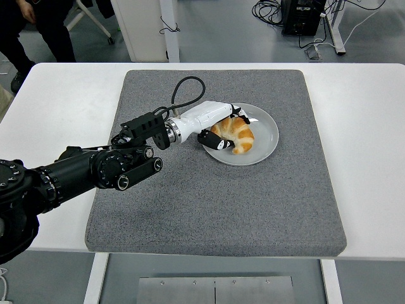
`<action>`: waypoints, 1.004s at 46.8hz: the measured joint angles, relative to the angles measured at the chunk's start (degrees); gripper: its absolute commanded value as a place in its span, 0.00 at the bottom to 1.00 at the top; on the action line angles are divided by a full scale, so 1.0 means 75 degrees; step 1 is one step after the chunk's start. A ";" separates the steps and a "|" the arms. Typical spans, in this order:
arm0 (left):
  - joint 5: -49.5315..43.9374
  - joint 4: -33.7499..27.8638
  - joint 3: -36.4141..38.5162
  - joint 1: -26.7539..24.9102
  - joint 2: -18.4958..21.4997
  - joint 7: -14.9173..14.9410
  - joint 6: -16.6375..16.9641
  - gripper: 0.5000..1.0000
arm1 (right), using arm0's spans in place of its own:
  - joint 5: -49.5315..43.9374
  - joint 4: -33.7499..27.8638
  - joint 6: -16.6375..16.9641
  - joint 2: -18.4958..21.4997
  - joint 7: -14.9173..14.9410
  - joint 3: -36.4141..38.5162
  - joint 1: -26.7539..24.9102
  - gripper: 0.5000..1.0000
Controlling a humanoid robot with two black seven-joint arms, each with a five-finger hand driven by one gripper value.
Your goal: Place the bread on the plate
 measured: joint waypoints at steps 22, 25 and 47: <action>0.0011 0.0003 -0.0002 0.0049 0.0000 -0.0012 0.0000 0.00 | 0.0003 0.0000 0.0000 0.0000 0.0000 0.0000 -0.0004 1.00; 0.0012 0.0002 -0.0002 0.0050 0.0000 -0.0012 0.0000 0.00 | 0.0003 0.0000 0.0000 0.0000 0.0000 0.0000 -0.0003 1.00; -0.0404 -0.0024 -0.0003 0.0048 0.0000 -0.0007 -0.0075 0.95 | 0.0002 0.0000 0.0000 0.0000 0.0000 0.0000 -0.0003 1.00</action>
